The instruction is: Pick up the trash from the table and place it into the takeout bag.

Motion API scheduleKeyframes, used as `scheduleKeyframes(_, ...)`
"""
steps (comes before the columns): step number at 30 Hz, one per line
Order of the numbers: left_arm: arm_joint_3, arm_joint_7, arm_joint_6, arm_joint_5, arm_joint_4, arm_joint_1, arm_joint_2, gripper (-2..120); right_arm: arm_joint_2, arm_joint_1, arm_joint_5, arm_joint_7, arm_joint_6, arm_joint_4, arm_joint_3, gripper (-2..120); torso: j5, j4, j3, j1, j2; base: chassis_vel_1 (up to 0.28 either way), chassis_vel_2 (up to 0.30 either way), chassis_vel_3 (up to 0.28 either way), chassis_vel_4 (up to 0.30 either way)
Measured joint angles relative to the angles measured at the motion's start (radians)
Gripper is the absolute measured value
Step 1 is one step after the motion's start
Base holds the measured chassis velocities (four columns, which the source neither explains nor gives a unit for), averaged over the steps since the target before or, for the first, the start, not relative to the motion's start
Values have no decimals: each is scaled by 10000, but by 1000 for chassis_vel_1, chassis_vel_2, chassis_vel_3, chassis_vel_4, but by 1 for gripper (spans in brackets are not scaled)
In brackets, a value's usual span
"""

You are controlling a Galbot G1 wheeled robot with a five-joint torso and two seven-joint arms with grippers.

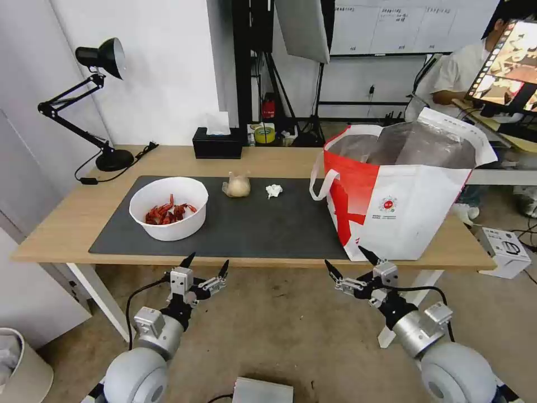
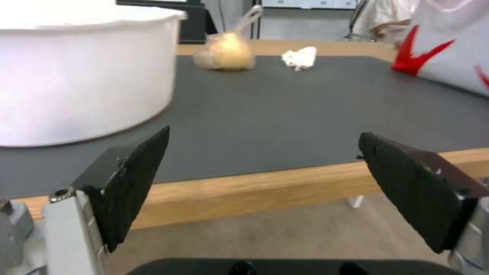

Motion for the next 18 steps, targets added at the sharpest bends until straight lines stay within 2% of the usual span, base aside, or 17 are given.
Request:
scheduleKeyframes(8,-379,-35,-114,99,277,-34,135,100,185,-130,357,714,313,31,-61,100,1,0,0,0,0,0,0,0,0)
scheduleKeyframes(18,-499,-74,-153,170,386,53,207,100,213,-249,464,770,387,43,-46,100,1,-1,0,0,0,0,0,0,0)
